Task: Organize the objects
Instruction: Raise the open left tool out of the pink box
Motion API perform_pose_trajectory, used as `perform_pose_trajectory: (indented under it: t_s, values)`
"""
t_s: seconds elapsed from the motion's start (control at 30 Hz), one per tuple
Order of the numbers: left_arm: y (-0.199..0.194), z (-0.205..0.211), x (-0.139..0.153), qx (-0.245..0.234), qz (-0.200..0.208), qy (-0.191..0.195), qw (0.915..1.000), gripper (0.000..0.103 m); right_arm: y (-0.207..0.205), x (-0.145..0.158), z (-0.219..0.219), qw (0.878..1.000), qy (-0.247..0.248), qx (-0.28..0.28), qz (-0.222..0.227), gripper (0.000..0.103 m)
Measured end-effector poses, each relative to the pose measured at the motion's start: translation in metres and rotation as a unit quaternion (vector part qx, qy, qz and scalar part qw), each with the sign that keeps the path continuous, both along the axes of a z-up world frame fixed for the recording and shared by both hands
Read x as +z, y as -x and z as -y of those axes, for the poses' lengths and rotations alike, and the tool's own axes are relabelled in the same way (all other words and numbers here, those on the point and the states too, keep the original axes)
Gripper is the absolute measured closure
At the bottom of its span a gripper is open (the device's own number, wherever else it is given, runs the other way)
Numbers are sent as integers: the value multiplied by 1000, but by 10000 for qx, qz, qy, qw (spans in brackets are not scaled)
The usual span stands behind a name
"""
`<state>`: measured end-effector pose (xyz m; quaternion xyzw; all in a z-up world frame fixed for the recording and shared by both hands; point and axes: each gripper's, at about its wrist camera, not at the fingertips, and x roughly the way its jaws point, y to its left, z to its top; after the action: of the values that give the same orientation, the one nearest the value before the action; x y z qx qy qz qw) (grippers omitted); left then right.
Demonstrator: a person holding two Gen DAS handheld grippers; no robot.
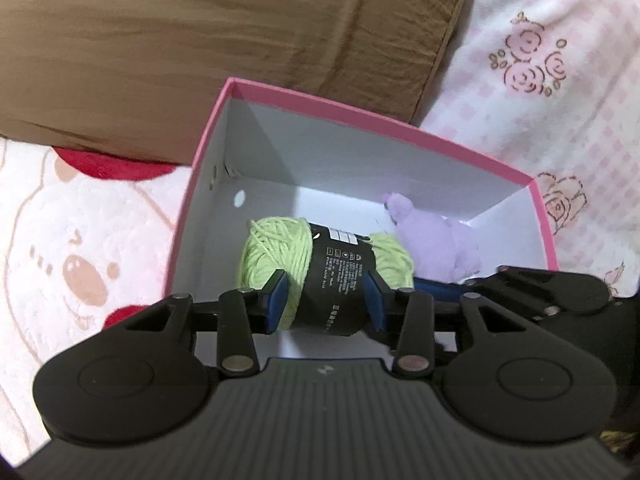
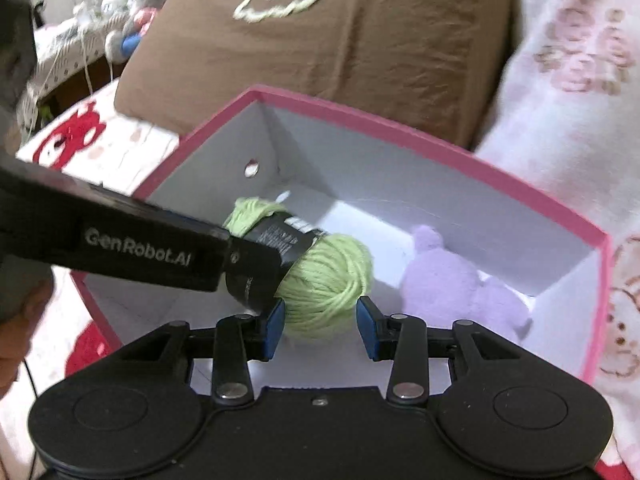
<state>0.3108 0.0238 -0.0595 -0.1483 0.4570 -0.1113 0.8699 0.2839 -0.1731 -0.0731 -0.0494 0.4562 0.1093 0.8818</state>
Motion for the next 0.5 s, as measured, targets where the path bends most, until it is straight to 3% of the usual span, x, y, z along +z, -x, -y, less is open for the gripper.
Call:
perform_pose_trajectory:
  t_s: [0.17,0.33,0.5]
  values:
    - [4,-3,7,99,25,-76,9999,63,-11,-6,-12,9997,230,-117,-28,47]
    - [11,-5,17,151,134,-135,9997,63,-23,-10,-9,9988,72,-473,48,47]
    - [13,-12,22,259,185,-177,9993,62,-41,-9,-14,9979,-182,-536,-299,47]
